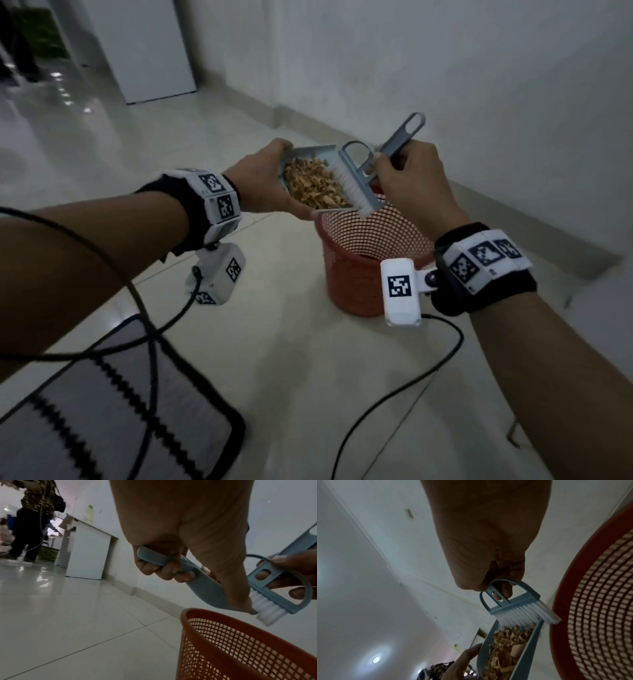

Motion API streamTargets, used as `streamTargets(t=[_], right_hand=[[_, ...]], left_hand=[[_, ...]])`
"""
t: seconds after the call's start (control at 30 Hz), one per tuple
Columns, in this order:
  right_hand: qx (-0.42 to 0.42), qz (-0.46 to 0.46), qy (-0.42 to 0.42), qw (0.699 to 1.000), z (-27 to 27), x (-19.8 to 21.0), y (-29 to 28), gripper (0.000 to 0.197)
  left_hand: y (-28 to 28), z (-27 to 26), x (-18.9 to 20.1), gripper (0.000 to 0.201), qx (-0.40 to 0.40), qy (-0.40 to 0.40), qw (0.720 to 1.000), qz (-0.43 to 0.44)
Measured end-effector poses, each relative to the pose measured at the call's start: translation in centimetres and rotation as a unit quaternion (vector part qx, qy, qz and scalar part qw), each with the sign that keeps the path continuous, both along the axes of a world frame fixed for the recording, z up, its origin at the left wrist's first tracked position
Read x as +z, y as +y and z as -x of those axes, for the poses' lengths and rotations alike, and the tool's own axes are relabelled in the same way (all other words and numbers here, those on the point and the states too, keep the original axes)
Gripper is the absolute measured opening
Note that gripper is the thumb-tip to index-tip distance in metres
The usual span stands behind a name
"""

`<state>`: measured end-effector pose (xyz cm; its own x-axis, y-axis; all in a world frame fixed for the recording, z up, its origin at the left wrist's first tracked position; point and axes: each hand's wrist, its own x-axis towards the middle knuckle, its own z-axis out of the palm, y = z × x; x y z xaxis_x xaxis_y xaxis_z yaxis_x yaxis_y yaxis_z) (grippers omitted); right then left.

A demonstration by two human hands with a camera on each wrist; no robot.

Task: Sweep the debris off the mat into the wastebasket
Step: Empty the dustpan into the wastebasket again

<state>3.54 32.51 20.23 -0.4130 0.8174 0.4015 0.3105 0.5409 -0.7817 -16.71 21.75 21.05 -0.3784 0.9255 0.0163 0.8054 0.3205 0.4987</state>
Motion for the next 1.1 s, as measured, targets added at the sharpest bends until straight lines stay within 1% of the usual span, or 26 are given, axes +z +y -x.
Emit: streamTargets(t=[0.07, 0.13, 0.2, 0.27, 0.3, 0.33, 0.4, 0.43, 0.47, 0.53, 0.63, 0.73, 0.87, 0.93, 1.0, 1.07, 1.1], right_hand=[[-0.024, -0.002, 0.003, 1.0, -1.9, -0.4, 1.2, 0.02], [-0.033, 0.001, 0.008, 0.999, -3.5, -1.2, 1.9, 0.018], [-0.037, 0.016, 0.022, 0.999, -4.8, -2.2, 2.3, 0.02], [-0.048, 0.032, 0.032, 0.998, -5.8, -3.4, 2.6, 0.02], [-0.058, 0.039, 0.029, 0.997, -6.1, -4.0, 2.7, 0.017], [-0.069, 0.044, 0.023, 0.996, -6.5, -4.5, 2.7, 0.015], [-0.09, 0.035, 0.0, 0.995, -7.2, -5.2, 2.6, 0.018], [-0.096, 0.024, -0.016, 0.995, -7.5, -5.4, 2.4, 0.02], [-0.099, 0.013, -0.033, 0.994, -7.7, -5.5, 2.2, 0.022], [-0.106, -0.008, -0.055, 0.993, -8.1, -5.3, 2.0, 0.024], [-0.121, -0.024, -0.038, 0.992, -8.2, -4.8, 1.5, 0.023], [-0.131, -0.014, -0.01, 0.991, -7.4, -4.6, 1.0, 0.021], [-0.145, 0.04, 0.056, 0.987, -5.4, -5.0, 0.6, 0.017], [-0.152, 0.077, 0.071, 0.983, -4.1, -5.4, 0.7, 0.017], [-0.141, 0.111, 0.079, 0.981, -3.0, -5.8, 0.8, 0.022], [-0.152, 0.116, 0.083, 0.978, -2.3, -6.2, 1.0, 0.031], [-0.165, 0.113, 0.089, 0.976, -2.2, -6.1, 1.0, 0.032]], left_hand=[[2.2, -1.3, -0.2, 0.125, -0.023, 0.004, 1.0, 0.004], [3.8, -2.5, -0.4, 0.125, -0.045, 0.006, 0.999, 0.011], [5.1, -3.5, -0.5, 0.125, -0.068, 0.025, 0.997, 0.024], [6.1, -4.4, -0.6, 0.122, -0.092, 0.08, 0.992, 0.041], [6.5, -4.8, -0.6, 0.118, -0.103, 0.122, 0.986, 0.048], [6.8, -5.1, -0.6, 0.113, -0.112, 0.171, 0.977, 0.052], [7.3, -5.6, -0.6, 0.101, -0.127, 0.271, 0.953, 0.042], [7.4, -5.8, -0.6, 0.098, -0.132, 0.307, 0.942, 0.035], [7.5, -6.0, -0.7, 0.095, -0.135, 0.331, 0.933, 0.03], [7.6, -6.3, -0.7, 0.092, -0.135, 0.355, 0.925, 0.021], [7.5, -6.5, -0.4, 0.095, -0.13, 0.348, 0.928, 0.016], [7.3, -6.3, -0.3, 0.097, -0.126, 0.342, 0.931, 0.023], [6.9, -6.0, -0.6, 0.101, -0.112, 0.352, 0.928, 0.046], [6.7, -5.9, -0.7, 0.103, -0.11, 0.345, 0.93, 0.054], [6.4, -6.0, -0.7, 0.104, -0.106, 0.321, 0.939, 0.056], [6.3, -5.9, -0.7, 0.105, -0.096, 0.285, 0.953, 0.05], [6.2, -5.9, -0.7, 0.106, -0.086, 0.266, 0.959, 0.045]])
